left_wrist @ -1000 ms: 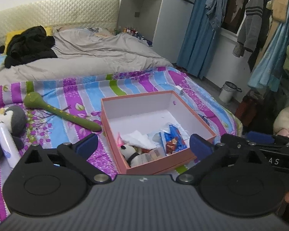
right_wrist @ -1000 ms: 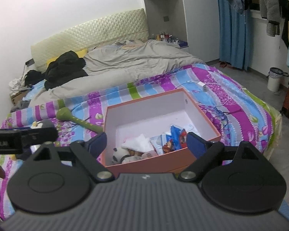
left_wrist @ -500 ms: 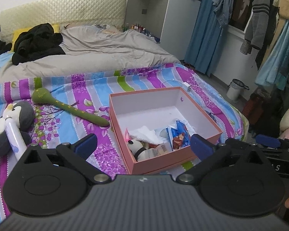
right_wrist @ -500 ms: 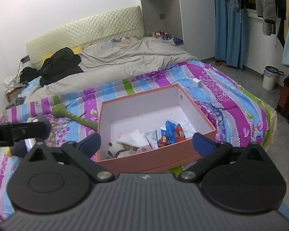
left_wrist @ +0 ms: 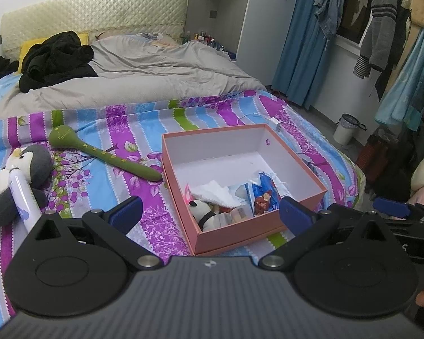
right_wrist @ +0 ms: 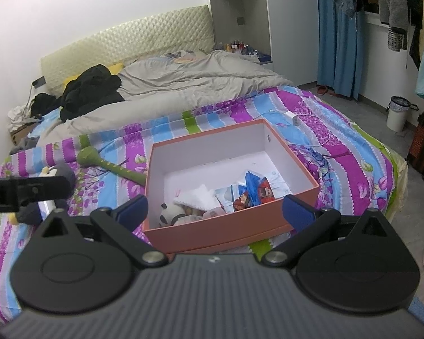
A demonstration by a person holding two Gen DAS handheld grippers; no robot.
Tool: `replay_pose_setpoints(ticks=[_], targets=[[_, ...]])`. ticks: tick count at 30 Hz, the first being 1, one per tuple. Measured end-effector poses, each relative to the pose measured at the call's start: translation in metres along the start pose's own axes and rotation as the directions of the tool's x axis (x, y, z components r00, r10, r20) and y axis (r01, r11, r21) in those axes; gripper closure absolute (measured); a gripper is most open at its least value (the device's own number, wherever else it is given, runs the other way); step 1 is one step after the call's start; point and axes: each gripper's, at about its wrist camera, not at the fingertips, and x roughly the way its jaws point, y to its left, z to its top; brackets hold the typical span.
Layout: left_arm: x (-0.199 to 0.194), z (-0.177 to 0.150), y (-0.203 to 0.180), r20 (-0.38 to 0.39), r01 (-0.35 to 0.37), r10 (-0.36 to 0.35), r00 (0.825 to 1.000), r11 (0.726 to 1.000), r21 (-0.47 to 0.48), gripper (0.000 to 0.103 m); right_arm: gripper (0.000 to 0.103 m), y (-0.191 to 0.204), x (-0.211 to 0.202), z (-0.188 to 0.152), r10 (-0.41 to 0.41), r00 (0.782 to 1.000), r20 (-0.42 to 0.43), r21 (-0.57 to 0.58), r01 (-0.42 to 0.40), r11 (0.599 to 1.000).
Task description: Organize soft objects
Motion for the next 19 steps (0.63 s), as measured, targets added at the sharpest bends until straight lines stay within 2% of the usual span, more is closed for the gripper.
replay_pose_setpoints(ticks=[19], targets=[[-0.0033, -0.0034, -0.0027, 0.000, -0.002, 0.002, 1.000, 1.000, 0.020, 0.000, 0.000, -0.0006, -0.0029, -0.0024, -0.009, 1.000, -0.005, -0.006, 0.009, 1.000]])
